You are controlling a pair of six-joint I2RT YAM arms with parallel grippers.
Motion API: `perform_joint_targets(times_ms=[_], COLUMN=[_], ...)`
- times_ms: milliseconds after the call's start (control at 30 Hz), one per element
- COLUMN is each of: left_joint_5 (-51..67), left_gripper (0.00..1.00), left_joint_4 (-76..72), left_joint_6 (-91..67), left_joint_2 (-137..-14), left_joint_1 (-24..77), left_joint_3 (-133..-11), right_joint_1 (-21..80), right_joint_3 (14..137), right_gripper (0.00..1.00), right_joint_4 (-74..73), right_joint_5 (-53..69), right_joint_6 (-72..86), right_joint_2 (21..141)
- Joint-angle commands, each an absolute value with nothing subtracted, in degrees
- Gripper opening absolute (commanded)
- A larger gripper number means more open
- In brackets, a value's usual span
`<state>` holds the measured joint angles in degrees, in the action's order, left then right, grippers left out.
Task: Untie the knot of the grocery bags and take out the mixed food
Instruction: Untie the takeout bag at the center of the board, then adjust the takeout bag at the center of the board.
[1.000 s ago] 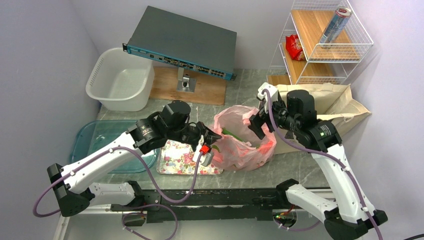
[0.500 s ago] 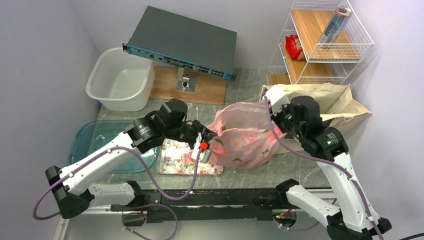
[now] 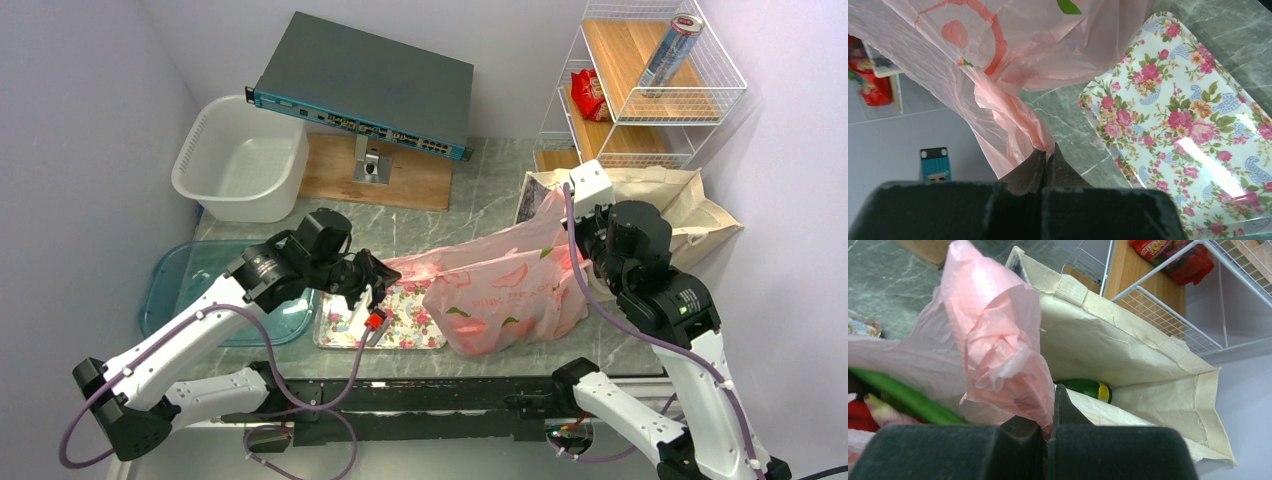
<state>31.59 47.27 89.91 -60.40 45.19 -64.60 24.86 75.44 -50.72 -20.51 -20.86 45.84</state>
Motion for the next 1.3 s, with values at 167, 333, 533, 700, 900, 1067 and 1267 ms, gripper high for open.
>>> perform_joint_targets(times_ms=[167,333,533,700,900,1067,1267], left_joint_5=[37.8,34.8,28.5,26.0,31.1,30.4,30.4], left_gripper=[0.0,0.0,0.0,0.05,0.67,0.97,0.99], left_joint_4=[44.4,49.2,57.6,65.5,54.6,44.6,38.1], left_joint_6=[67.3,77.5,91.4,96.1,71.8,42.8,33.5], left_joint_2=[-72.5,-69.7,-61.2,-57.5,-59.6,-69.6,-76.5], left_joint_1=[43.1,47.0,54.1,56.9,56.4,52.7,53.5], left_joint_3=[-86.4,-77.9,-60.2,-54.8,-68.9,-90.7,-93.8], right_joint_1=[24.3,24.2,24.3,24.3,24.0,24.1,24.0], right_joint_3=[84.1,84.8,70.1,65.6,70.7,70.3,69.6], right_gripper=[0.0,0.0,0.0,0.0,0.0,0.0,0.0], right_joint_4=[-42.2,-44.1,-51.7,-53.0,-53.2,-55.9,-56.2], right_joint_5=[-22.0,-8.0,-4.0,-10.2,0.3,6.2,6.9], right_joint_6=[-17.7,-14.3,-11.9,-11.9,-12.0,-13.4,-14.2], right_joint_2=[50.4,48.2,39.8,35.9,37.4,35.8,33.4])
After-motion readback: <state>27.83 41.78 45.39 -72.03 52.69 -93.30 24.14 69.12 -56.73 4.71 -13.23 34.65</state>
